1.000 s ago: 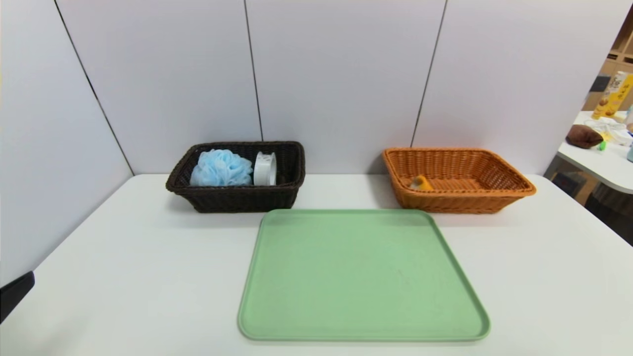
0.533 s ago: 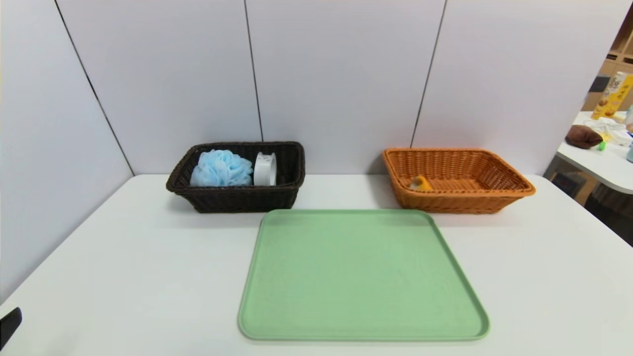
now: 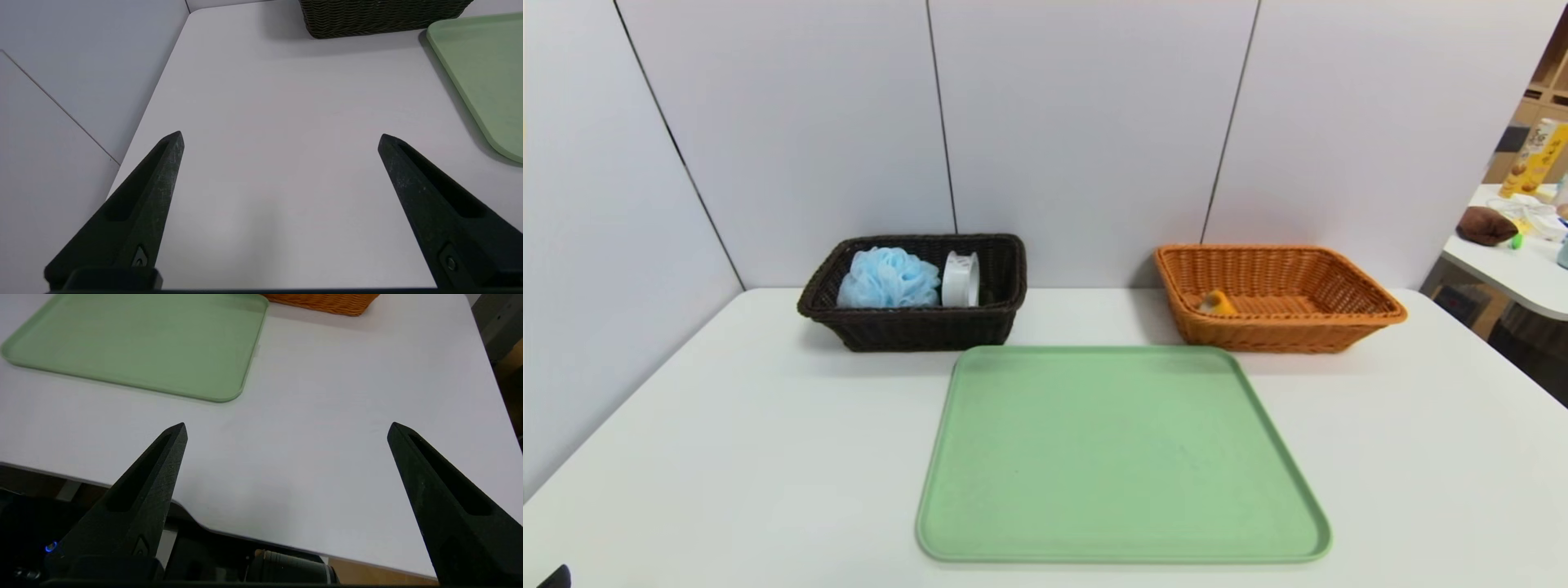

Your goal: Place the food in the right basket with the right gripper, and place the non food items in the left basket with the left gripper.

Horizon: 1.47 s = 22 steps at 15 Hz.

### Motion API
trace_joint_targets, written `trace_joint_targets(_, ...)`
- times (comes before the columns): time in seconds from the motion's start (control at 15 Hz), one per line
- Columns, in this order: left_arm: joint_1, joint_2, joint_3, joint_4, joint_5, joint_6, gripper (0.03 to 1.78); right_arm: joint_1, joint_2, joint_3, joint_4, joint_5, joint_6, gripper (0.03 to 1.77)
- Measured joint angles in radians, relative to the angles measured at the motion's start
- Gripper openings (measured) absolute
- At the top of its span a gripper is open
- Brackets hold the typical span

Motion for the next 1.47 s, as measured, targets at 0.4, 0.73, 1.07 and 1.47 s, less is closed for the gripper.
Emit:
trace_joint_targets(0.4,0.001,-0.047,0.085,-0.047,0.001,-0.014,1.69,0.01,-0.095,0.092,-0.106,-0.049,0.013,1.69)
trace_joint_targets(0.73,0.001,-0.053,0.243,-0.371,-0.027,-0.003,1.69,0.021,-0.217,0.313,-0.362,-0.195,0.009,1.69)
trace_joint_targets(1.07,0.001,-0.054,0.333,-0.481,-0.024,-0.014,1.69,0.022,-0.279,0.489,-0.539,-0.27,0.011,1.69)
trace_joint_targets(1.47,0.001,-0.054,0.34,-0.408,-0.023,-0.016,1.69,0.023,-0.285,0.626,-0.625,-0.293,0.009,1.7)
